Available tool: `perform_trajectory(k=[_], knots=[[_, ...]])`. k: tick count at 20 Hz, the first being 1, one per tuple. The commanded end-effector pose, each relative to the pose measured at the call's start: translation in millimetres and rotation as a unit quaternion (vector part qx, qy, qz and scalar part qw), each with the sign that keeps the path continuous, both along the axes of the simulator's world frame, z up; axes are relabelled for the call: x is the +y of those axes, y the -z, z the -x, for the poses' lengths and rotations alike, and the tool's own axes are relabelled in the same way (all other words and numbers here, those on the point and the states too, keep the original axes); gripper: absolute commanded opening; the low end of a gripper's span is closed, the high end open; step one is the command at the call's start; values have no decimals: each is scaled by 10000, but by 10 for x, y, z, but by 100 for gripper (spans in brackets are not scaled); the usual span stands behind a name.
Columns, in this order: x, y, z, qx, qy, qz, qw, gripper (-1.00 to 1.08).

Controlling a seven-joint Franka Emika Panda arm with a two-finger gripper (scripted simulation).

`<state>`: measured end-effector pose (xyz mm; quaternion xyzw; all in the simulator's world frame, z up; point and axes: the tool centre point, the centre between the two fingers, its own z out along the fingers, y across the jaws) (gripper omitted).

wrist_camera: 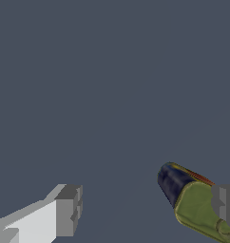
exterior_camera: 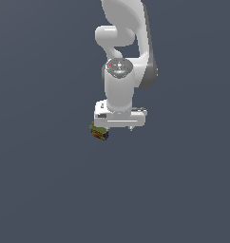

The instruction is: Pick up the object and move it to a goal position.

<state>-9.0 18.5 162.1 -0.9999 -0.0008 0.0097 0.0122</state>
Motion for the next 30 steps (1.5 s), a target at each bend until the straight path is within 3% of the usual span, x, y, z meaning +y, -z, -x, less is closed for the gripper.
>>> perform_trajectory(k=[1, 16, 30], knots=[[0, 0, 0, 0, 0, 0, 10000, 100], [-73, -122, -3, -23, 90, -115, 9999, 100], [-268, 4, 94, -67, -891, -74, 9960, 100]])
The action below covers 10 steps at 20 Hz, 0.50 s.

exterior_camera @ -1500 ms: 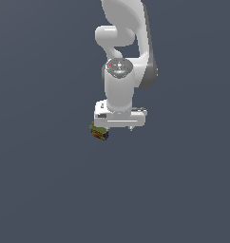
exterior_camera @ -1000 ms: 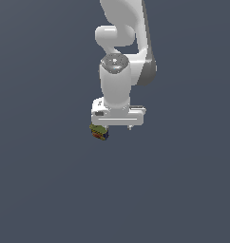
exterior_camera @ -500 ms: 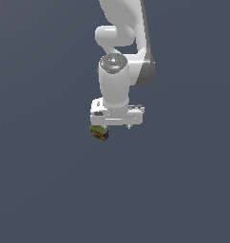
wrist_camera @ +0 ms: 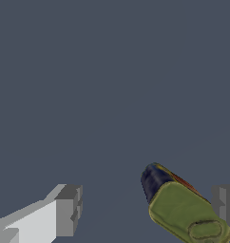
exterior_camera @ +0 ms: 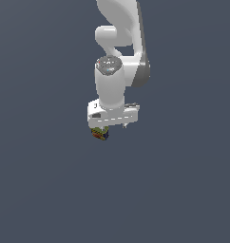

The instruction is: Pick up the object and move it to a goal position.

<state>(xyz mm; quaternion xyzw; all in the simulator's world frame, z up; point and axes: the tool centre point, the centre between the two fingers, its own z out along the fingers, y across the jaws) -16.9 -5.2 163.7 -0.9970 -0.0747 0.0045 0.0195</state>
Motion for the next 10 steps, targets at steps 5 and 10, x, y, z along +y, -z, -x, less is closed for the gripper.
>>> perform_trajectory(k=[5, 10], knots=[[-142, 93, 80, -35, -746, 31, 9972, 100], [-249, 165, 147, -59, -1344, 54, 9909, 100]])
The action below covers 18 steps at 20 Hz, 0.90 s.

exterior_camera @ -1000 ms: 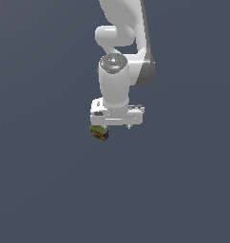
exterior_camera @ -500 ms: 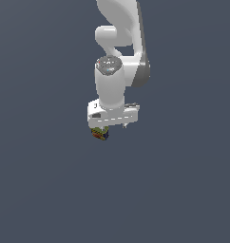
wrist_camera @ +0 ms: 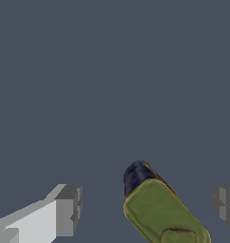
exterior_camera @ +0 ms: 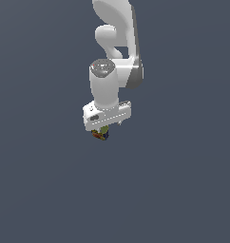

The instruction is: Pick up the object and move it to a goal position.

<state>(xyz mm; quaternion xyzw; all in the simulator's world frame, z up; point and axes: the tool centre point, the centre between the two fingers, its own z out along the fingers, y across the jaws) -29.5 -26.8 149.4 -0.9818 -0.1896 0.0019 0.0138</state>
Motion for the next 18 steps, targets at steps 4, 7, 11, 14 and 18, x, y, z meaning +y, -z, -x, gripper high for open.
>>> perform_trajectory(k=[4, 7, 11, 14, 18], knots=[[-115, 78, 78, -24, -670, 25, 9977, 100], [-175, 120, 122, -35, -1032, 38, 9947, 100], [-252, 174, 182, -48, -1512, 53, 9885, 100], [-308, 214, 229, -57, -1872, 64, 9823, 100], [-380, 267, 293, -67, -2348, 77, 9720, 100]])
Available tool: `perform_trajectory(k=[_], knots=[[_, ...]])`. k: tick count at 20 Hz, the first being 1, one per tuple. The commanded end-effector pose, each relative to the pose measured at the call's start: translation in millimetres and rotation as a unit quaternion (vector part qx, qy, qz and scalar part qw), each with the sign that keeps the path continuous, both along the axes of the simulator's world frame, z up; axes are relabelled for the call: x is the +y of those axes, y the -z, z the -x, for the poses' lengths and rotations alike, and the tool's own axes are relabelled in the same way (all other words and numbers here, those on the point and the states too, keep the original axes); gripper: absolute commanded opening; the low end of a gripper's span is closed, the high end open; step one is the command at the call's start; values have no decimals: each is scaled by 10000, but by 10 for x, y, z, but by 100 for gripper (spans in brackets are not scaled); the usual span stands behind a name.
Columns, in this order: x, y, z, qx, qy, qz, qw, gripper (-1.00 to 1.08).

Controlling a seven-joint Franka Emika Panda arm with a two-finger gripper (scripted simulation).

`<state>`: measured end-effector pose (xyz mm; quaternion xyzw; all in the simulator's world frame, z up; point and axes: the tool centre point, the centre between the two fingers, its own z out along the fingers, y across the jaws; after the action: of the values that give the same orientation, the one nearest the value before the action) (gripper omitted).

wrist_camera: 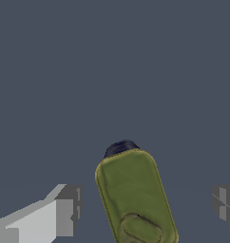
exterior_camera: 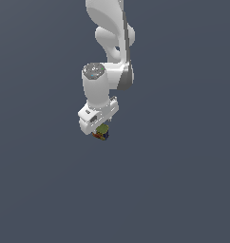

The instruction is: Pick up the object and move it to a goal position.

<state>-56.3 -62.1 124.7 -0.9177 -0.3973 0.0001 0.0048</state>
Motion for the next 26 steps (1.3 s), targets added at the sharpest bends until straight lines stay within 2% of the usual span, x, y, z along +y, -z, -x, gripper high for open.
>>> perform_trajectory(k=[1, 13, 26], knots=[[-44, 33, 41, -7, -313, 9, 9995, 100], [-187, 141, 185, -23, -1362, 36, 9907, 100], [-210, 213, 213, -25, -1544, 39, 9880, 100]])
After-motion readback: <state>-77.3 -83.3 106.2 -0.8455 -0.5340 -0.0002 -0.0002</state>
